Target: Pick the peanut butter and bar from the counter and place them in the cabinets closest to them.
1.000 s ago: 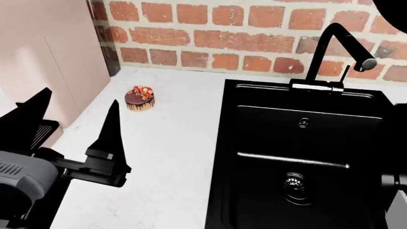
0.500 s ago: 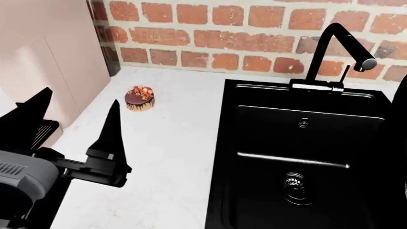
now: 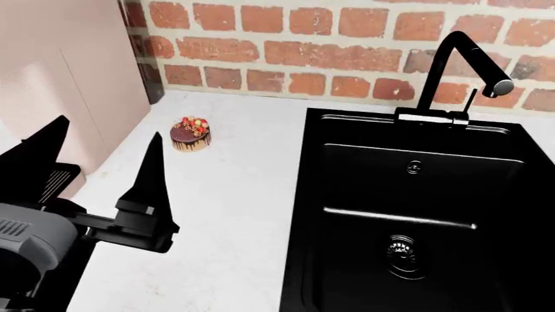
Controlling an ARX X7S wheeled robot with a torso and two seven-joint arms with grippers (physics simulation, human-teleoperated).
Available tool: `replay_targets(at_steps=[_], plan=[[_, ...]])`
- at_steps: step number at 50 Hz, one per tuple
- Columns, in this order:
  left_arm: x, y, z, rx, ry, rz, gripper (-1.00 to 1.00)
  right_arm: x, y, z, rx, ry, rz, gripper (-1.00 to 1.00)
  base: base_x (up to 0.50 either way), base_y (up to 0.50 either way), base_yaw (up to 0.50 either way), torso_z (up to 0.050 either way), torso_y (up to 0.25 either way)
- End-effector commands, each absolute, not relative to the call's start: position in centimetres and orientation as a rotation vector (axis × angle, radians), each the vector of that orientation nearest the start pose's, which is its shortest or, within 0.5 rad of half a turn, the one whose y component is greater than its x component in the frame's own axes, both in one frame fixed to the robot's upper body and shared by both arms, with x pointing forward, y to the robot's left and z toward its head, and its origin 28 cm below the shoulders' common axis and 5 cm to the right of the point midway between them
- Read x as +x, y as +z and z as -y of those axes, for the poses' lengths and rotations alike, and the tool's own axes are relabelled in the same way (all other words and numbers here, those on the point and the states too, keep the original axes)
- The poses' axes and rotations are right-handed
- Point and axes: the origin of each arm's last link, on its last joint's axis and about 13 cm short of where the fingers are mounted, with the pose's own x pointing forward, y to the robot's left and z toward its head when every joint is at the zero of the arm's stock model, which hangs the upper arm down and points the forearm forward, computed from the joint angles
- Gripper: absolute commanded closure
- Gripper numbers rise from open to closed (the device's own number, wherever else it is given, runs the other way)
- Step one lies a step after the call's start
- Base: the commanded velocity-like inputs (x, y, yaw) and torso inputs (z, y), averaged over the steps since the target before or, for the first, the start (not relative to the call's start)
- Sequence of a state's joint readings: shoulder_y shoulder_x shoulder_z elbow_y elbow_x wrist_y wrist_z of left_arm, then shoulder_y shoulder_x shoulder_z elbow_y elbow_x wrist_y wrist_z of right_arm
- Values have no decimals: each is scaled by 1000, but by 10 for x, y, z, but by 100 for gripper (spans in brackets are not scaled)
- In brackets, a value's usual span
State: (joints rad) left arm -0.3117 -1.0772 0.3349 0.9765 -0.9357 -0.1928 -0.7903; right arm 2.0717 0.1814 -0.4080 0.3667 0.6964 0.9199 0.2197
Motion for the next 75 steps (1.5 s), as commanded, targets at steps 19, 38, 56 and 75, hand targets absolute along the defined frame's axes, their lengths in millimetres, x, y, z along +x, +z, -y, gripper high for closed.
replay_targets(at_steps=[19,38,56,75], plan=[[155,219,-239,45,-196,397,-100,301,560,76,-236,107,348,100,0,0,0,0,0],[155,218,-238,44,-196,400,-100,308,560,77,-279,75,287,100,0,0,0,0,0],[155,218,-239,46,-195,399,-100,303,565,78,-283,70,318,-100,0,0,0,0,0],[155,217,-238,48,-200,397,-100,245,563,85,-235,146,509,-100,0,0,0,0,0]])
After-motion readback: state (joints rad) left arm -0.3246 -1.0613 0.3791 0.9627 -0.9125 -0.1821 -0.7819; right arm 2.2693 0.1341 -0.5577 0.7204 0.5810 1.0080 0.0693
